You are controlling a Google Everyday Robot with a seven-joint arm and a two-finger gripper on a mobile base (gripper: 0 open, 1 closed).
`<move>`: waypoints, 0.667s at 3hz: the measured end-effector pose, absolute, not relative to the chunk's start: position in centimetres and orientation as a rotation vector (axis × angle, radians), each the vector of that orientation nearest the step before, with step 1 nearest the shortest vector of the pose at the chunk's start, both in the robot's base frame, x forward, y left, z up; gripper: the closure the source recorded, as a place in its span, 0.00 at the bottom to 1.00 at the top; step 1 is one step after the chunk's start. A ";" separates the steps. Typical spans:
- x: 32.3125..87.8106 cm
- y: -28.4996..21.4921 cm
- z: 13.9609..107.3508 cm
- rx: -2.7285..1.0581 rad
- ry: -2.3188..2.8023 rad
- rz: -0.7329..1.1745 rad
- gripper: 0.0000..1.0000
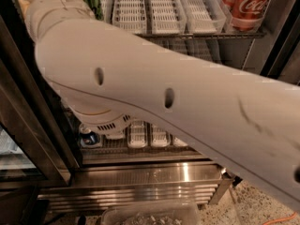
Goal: Pick green can from top shelf of fridge
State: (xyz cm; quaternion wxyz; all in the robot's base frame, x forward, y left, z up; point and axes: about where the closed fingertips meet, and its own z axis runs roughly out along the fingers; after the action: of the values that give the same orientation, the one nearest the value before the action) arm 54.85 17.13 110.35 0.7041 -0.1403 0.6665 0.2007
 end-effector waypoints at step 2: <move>53.7 13.7 105.7 -0.326 1.653 0.550 1.00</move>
Offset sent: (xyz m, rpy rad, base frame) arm -0.0008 -0.0688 -0.0676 0.0153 0.3263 0.1045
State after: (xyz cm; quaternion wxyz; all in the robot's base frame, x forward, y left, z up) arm 53.74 13.72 105.75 0.6322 -0.1425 0.7226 0.2404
